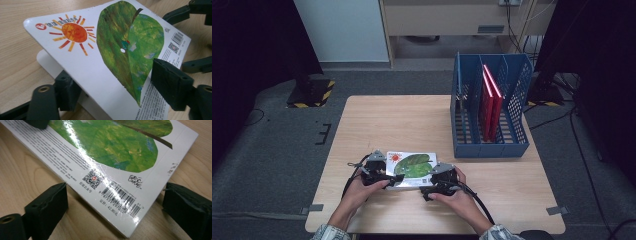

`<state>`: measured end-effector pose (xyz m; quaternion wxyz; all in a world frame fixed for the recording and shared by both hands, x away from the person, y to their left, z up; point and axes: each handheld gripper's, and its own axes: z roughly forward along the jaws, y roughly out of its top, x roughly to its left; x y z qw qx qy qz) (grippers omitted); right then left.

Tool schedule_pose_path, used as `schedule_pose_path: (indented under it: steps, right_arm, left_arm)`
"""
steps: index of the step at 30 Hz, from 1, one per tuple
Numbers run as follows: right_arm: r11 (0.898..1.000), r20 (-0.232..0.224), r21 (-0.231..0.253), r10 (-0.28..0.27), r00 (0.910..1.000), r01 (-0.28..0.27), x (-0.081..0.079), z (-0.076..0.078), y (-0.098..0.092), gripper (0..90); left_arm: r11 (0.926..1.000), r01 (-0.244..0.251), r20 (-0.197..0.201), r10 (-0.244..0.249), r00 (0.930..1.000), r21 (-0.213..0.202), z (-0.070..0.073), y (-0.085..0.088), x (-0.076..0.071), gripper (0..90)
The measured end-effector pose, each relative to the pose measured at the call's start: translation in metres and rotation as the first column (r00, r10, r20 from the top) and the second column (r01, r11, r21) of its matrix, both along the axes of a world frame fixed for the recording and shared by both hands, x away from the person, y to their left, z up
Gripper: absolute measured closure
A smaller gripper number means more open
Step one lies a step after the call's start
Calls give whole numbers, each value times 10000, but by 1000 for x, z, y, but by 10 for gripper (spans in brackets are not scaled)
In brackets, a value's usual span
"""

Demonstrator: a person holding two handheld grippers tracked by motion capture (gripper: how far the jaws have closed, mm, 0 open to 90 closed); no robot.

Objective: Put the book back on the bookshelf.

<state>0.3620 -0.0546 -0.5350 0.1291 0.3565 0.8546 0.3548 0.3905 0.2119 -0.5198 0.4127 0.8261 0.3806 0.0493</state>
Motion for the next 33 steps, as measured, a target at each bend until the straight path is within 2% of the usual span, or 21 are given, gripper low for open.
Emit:
schedule_pose_path:
  steps: [3,5,7,13,15,17,21,25,30,33]
  right_arm:
    - [9993,-386,346,172,9991,-159,1,5,-7,108]
    - [9975,-452,624,350,9984,-322,2,8,-12,111]
    - [9967,-501,771,307,9983,-268,5,10,-15,123]
    - [9977,-417,676,83,9991,-55,13,7,-17,99]
    - [9969,-686,747,306,9972,-255,17,3,-13,73]
    - [9965,-588,779,343,9977,-297,18,2,-11,61]
    - [9962,-589,798,390,9975,-343,18,2,-11,59]
    - [9960,-620,847,328,9975,-275,18,2,-10,54]
    - [9953,-683,938,312,9972,-247,18,2,-11,53]
    - [9962,-634,838,297,9975,-244,17,2,-10,51]
  left_arm:
    - [10000,14,5,-14,10000,13,0,0,0,287]
    - [10000,64,24,-65,10000,73,0,0,0,293]
    - [9999,76,26,-76,10000,86,0,1,1,306]
    - [9998,108,91,-109,9999,151,0,1,1,333]
    - [9997,143,128,-145,9998,172,0,1,1,335]
    - [9997,180,124,-181,9998,149,0,0,2,335]
    - [9998,195,-4,-195,9998,21,0,2,3,334]
    - [9994,101,-169,-107,9998,-332,-1,3,4,311]
    - [9987,168,-39,-170,9998,-471,-3,0,7,261]
    - [9992,234,147,-229,9996,-335,-4,-3,8,249]
